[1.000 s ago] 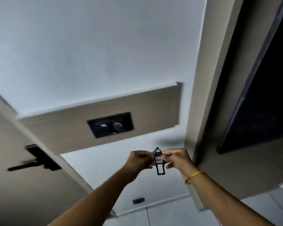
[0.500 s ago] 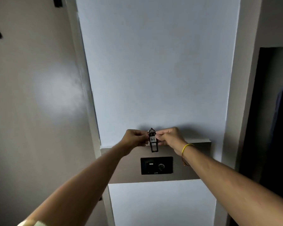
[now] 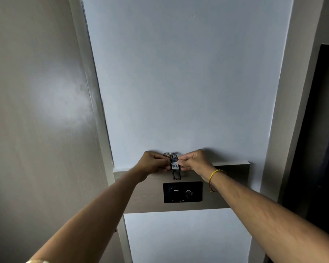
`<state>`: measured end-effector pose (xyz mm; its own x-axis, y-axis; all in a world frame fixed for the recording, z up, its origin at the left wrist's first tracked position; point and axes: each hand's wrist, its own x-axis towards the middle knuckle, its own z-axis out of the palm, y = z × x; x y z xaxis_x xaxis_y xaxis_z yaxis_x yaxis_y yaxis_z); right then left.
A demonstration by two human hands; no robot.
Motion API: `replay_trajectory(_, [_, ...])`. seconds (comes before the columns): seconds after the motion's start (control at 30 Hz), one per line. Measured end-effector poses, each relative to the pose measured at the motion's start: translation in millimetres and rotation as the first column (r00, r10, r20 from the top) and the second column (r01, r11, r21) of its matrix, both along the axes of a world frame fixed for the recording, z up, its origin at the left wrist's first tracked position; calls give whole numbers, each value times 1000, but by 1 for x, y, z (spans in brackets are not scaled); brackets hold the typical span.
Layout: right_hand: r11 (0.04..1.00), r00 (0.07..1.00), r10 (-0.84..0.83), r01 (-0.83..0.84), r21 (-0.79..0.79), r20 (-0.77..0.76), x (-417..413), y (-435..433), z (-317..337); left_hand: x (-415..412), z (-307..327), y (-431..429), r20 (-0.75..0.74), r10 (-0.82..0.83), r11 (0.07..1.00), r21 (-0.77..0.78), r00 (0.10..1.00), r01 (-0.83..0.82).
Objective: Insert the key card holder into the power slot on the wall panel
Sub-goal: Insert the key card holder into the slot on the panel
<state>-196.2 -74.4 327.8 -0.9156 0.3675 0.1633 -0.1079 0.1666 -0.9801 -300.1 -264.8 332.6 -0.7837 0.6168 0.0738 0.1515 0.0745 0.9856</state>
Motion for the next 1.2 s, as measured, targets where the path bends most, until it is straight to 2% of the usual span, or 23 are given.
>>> replay_trajectory(0.3, [998,1000,-8,6,-58,-26,-4,0,-8,-2,0,-3,19,-33,999,25,999,32])
replay_trajectory(1.2, [999,998,-37,35,-27,-47,-11,4,-17,5,-4,-4,11,-44,997,56,999,43])
